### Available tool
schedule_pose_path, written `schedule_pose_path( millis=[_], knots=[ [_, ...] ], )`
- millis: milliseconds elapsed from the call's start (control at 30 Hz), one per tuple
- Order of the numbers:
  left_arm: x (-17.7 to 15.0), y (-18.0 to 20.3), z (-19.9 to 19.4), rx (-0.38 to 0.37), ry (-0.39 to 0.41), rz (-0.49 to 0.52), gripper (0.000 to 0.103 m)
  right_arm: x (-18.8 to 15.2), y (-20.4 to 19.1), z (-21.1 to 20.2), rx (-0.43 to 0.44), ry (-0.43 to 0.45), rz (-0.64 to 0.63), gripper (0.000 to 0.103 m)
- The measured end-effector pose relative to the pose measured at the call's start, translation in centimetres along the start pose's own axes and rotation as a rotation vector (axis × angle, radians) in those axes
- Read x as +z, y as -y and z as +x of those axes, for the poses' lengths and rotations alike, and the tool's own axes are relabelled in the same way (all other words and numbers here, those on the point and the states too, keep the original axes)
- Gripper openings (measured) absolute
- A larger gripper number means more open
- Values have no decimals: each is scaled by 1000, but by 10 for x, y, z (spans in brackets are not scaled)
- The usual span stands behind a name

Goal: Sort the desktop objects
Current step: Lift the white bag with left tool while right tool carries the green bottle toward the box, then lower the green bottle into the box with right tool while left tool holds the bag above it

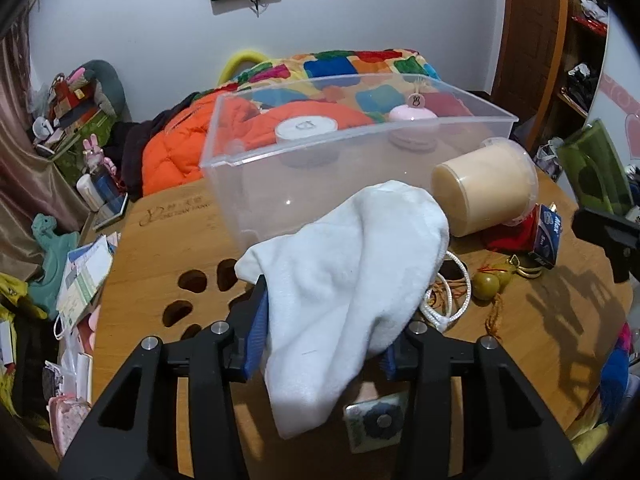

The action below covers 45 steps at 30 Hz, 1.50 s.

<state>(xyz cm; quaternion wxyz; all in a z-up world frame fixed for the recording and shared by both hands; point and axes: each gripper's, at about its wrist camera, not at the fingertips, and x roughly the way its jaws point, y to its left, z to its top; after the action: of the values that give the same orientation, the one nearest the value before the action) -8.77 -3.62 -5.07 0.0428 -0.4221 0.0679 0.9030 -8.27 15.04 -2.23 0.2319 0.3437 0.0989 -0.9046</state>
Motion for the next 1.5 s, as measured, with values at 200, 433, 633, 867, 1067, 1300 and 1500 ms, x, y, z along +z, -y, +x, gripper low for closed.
schedule_pose_path(
  millis=[200,433,633,867,1067,1300,1500],
  knots=[
    [5,-3,-17,9,45,-1,45,10,-3,1,-5,12,-18,42],
    [14,-8,-31,8,87,-14,45,20,-3,3,-8,23,-29,42],
    [20,-13,-40,12,109,-19,45,29,-3,2,-11,39,-39,42],
    [31,-18,-57,-1,154,-22,45,39,-1,-2,-10,60,-41,42],
    [41,-21,-70,-7,197,-24,45,47,4,-4,-13,77,-41,42],
    [51,-21,-66,-1,198,-12,45,55,11,0,-9,73,-30,42],
    [63,-26,-59,-21,194,-27,45,65,18,8,2,63,-24,42]
  ],
)
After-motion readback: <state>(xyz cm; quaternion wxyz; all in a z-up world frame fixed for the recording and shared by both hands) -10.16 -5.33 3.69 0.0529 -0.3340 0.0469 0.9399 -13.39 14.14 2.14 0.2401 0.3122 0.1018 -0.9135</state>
